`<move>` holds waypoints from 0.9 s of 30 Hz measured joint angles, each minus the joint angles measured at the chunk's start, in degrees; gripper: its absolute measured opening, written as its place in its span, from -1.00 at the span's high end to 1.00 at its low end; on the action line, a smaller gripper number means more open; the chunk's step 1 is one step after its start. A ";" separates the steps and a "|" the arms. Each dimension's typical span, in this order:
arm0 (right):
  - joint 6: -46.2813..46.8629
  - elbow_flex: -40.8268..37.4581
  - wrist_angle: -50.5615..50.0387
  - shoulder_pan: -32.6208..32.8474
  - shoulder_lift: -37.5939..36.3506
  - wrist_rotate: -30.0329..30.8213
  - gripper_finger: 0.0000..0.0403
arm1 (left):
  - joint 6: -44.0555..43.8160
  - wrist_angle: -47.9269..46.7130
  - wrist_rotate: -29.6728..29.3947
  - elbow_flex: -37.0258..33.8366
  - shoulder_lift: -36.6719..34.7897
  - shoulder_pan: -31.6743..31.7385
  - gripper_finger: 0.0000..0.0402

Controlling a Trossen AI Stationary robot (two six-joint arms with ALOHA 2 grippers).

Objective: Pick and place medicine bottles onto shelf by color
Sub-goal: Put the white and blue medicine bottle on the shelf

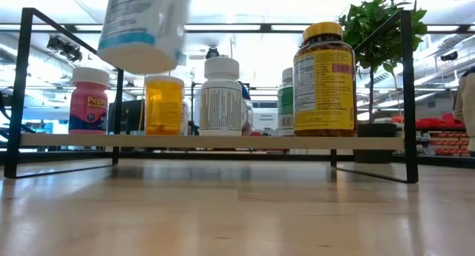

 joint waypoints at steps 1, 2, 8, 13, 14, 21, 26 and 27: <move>-0.40 0.00 0.00 0.00 0.00 0.00 0.83 | -0.59 -2.66 -1.53 0.00 -1.37 -0.02 0.09; -0.76 0.00 0.00 0.00 0.00 0.02 0.83 | -1.60 -4.35 -2.89 0.00 -2.69 0.11 0.09; -1.48 0.00 -0.01 -0.01 0.00 1.50 0.83 | -6.84 -9.49 -9.66 0.00 -9.99 2.41 0.12; -2.06 0.00 0.00 0.00 0.00 1.75 0.83 | -15.50 -18.21 -17.43 0.02 -15.40 5.76 0.10; -2.38 0.00 0.00 0.00 0.02 1.75 0.83 | -17.77 -20.24 -19.11 0.02 -16.34 6.55 0.10; -3.83 0.00 -0.01 0.00 0.01 1.75 0.83 | -33.83 -33.16 -26.68 0.07 -19.27 10.80 0.10; -4.48 0.00 0.00 0.00 0.00 1.75 0.83 | -41.48 -37.19 -26.36 0.06 -18.07 13.08 0.08; -4.49 0.00 -0.01 0.00 0.02 1.75 0.83 | -42.58 -37.51 -26.25 0.04 -17.69 13.41 0.08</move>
